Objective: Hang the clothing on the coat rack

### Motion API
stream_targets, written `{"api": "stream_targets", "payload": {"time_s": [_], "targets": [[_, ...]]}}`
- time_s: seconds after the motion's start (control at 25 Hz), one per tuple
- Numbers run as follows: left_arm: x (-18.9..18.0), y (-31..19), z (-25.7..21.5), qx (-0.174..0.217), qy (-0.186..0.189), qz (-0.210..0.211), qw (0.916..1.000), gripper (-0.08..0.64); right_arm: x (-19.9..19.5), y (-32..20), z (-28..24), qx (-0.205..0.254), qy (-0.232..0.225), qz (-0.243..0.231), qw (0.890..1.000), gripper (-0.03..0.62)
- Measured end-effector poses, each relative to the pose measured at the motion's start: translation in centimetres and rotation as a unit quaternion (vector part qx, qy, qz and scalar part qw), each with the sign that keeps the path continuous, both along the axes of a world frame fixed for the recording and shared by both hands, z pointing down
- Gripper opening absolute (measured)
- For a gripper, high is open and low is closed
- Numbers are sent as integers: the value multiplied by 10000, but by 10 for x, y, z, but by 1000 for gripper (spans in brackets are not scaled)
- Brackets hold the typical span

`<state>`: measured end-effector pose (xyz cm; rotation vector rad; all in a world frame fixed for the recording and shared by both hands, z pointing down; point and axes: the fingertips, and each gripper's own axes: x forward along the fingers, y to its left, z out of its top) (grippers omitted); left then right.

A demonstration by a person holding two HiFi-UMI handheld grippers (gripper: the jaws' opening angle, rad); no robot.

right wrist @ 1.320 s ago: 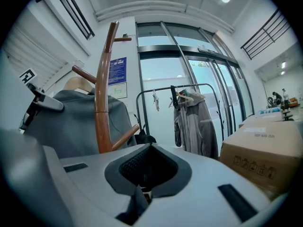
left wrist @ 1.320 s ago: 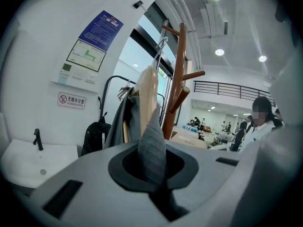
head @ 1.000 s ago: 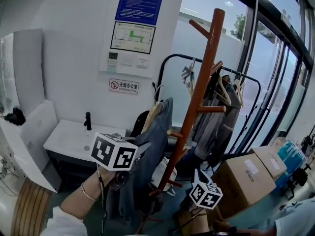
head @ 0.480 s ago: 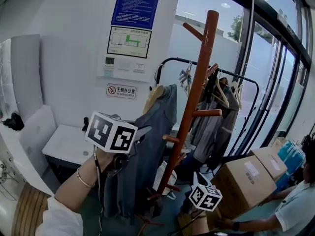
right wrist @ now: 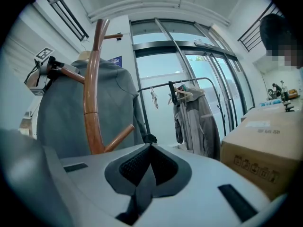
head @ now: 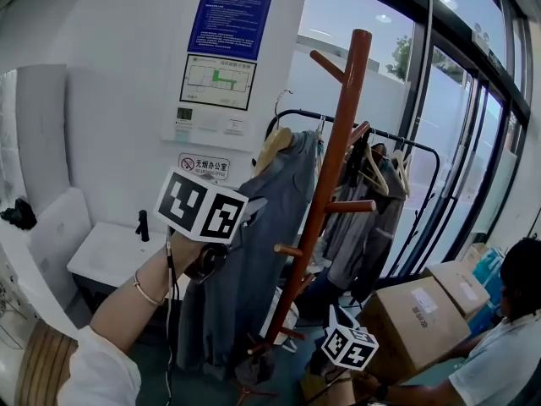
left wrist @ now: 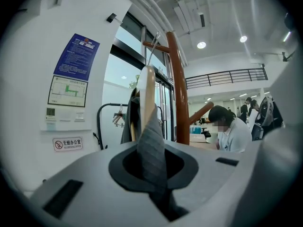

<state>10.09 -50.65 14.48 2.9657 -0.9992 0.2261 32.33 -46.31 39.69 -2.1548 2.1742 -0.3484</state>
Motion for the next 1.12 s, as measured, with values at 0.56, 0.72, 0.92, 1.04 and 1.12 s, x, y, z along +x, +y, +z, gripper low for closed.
{"api": "stream_targets", "payload": {"time_s": [0.56, 0.72, 0.92, 1.04, 1.12], "targets": [[23, -7, -74, 641, -340, -35, 9974, 23, 21, 1, -1, -19, -42, 165, 9999, 23], [30, -17, -85, 664, -517, -43, 9964, 23, 28, 2, -1, -14, -75, 218, 9997, 23], [39, -28, -95, 668, -738, -92, 9950, 21, 38, 7, 0, -9, -64, 294, 9995, 23], [41, -30, -98, 582, -884, -52, 9944, 23, 40, 10, 5, -46, -129, 311, 9994, 23], [42, -31, -97, 506, -1014, -30, 9936, 23, 39, 9, 7, -73, -176, 308, 9993, 23]]}}
